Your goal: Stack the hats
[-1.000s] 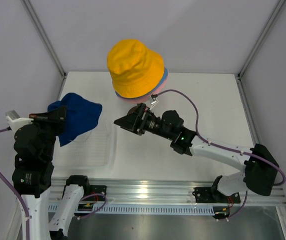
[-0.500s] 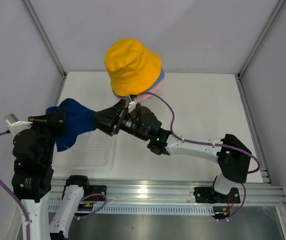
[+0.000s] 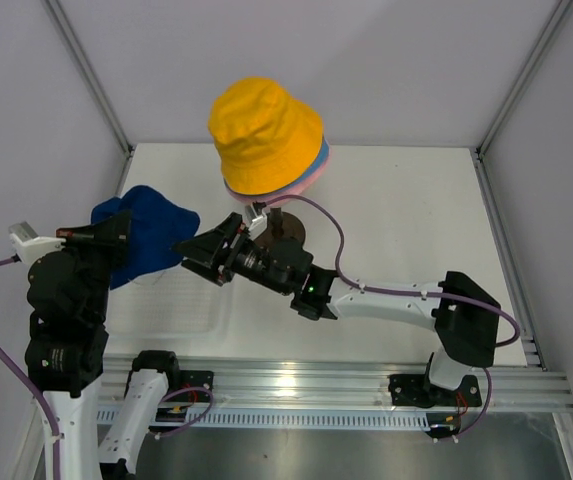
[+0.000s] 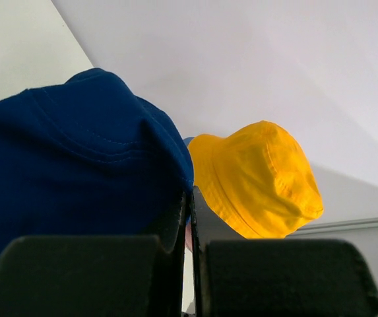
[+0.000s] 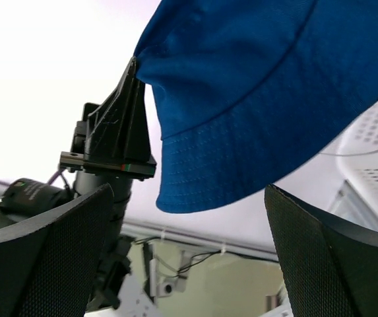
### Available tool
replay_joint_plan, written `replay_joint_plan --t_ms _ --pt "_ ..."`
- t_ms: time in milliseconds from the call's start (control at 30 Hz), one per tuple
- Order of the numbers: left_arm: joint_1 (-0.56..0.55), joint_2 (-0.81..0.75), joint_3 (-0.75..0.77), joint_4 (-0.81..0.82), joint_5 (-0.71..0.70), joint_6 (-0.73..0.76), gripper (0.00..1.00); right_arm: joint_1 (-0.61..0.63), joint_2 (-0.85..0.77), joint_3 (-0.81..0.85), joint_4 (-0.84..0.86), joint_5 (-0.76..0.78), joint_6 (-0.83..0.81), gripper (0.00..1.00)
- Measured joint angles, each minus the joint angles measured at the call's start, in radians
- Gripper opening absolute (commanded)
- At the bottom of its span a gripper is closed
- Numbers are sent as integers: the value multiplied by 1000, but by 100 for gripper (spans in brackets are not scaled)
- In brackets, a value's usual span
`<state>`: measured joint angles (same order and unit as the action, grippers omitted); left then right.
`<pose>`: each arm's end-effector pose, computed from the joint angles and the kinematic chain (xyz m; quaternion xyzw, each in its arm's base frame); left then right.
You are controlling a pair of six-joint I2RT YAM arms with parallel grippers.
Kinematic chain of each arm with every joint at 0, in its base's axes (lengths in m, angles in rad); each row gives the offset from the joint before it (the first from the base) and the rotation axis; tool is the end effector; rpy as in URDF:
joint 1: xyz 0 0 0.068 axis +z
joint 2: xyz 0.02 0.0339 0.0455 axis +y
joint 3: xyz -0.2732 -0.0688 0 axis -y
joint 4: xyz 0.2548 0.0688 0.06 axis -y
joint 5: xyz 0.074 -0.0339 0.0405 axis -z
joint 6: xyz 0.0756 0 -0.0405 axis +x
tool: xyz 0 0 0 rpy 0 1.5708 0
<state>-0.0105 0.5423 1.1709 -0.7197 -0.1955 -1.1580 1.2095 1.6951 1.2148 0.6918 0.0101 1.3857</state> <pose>0.1045 0.0136 0.4394 -0.4542 0.5816 -0.3100 0.5994 0.1611 0.4243 0.3515 0.0592 0.6257 0.7481 0.2129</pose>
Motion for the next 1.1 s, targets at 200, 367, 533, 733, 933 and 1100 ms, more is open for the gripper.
replay_joint_plan --t_ms 200,367,533,733,933,1100 --pt "0 2 2 1 -11 6 1 29 -74 -8 -74 92 -63 99" --pt "0 5 2 8 9 2 1 40 -80 -9 -64 130 -70 99" --pt "0 5 2 20 28 -3 1 42 -9 33 -68 143 -56 99" --pt "0 -9 2 24 53 2 1 45 51 61 -77 152 -39 100" --pt "0 -34 -3 23 64 15 1 45 61 121 -74 168 -62 71" --pt "0 -71 -13 6 45 33 1 45 61 137 -53 187 -142 19"
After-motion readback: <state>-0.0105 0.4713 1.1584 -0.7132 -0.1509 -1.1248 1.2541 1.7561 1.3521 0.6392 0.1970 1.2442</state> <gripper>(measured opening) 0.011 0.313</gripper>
